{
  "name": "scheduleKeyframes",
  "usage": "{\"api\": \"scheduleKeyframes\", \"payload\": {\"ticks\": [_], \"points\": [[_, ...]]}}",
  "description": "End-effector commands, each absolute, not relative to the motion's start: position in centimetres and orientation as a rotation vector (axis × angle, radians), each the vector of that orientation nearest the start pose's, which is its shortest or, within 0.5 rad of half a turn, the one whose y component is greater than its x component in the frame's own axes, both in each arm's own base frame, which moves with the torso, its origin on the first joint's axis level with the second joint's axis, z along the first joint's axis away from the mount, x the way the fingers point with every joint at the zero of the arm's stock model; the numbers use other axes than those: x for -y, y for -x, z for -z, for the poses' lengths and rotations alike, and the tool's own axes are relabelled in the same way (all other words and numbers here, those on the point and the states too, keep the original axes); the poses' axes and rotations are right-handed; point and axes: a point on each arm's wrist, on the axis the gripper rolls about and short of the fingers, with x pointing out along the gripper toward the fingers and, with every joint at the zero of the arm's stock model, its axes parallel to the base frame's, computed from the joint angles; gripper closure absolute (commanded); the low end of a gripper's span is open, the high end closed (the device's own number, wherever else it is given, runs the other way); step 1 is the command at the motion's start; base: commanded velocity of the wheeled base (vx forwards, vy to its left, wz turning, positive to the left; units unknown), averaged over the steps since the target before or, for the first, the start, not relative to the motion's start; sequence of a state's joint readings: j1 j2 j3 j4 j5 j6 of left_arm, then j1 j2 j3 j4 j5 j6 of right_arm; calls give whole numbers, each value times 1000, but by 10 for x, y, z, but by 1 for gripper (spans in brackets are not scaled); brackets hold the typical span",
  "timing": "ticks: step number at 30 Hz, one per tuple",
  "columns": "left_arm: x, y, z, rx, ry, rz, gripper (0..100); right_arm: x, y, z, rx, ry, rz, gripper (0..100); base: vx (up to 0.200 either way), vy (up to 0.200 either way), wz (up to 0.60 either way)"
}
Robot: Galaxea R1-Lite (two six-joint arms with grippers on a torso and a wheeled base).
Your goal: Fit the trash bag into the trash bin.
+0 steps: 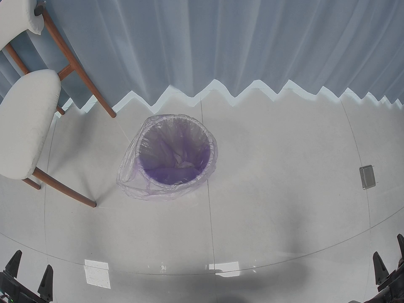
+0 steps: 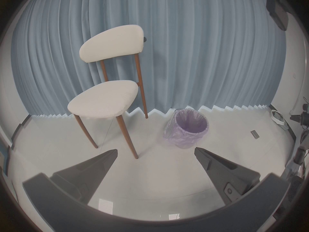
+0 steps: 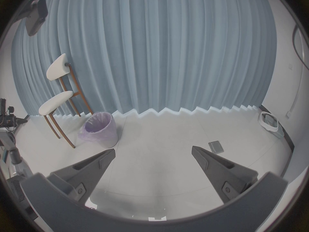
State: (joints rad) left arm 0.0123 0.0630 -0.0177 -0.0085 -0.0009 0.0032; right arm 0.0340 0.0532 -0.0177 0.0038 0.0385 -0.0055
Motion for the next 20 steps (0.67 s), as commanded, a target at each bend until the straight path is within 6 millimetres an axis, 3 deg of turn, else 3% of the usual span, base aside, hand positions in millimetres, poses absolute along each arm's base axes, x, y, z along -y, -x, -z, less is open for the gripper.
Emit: {"api": "scheduleKeyframes", "payload": {"ticks": [1, 20], "points": [[0, 23, -76, 6, -3, 8, 0, -1, 23, -76, -1, 14, -52, 0, 0, 0, 0], [0, 23, -76, 6, -2, 8, 0, -1, 23, -76, 0, 12, -52, 0, 0, 0, 0]]}}
